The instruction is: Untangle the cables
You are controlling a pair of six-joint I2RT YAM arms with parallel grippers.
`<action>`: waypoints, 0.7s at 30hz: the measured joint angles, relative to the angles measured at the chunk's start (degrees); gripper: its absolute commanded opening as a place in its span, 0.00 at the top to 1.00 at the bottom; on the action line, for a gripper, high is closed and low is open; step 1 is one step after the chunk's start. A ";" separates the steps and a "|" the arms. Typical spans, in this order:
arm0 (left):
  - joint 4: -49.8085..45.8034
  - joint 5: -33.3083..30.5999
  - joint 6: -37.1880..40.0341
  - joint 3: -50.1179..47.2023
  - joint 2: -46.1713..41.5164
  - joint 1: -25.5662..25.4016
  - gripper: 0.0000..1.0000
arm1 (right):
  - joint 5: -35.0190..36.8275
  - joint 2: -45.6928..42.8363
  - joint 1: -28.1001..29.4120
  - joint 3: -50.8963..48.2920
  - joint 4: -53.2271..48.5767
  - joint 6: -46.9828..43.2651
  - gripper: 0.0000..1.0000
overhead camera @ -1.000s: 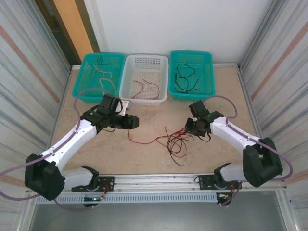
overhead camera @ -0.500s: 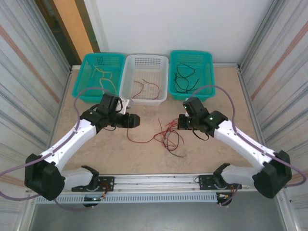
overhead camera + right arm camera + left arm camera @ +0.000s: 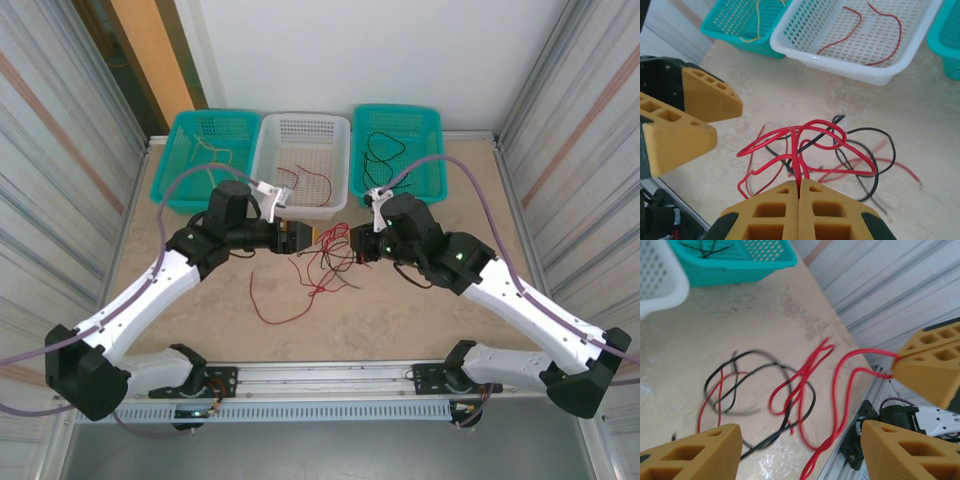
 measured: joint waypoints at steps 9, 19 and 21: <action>1.38 0.70 -0.44 0.35 1.66 -0.76 0.42 | 0.09 0.42 1.97 0.85 1.01 -0.46 1.00; 1.36 1.14 -0.04 0.35 2.75 -1.95 0.65 | 0.85 -0.11 2.03 0.85 1.66 -0.61 1.00; 1.33 1.14 0.35 0.35 3.23 -2.25 0.72 | 1.11 -0.26 2.03 0.85 1.62 -0.61 1.00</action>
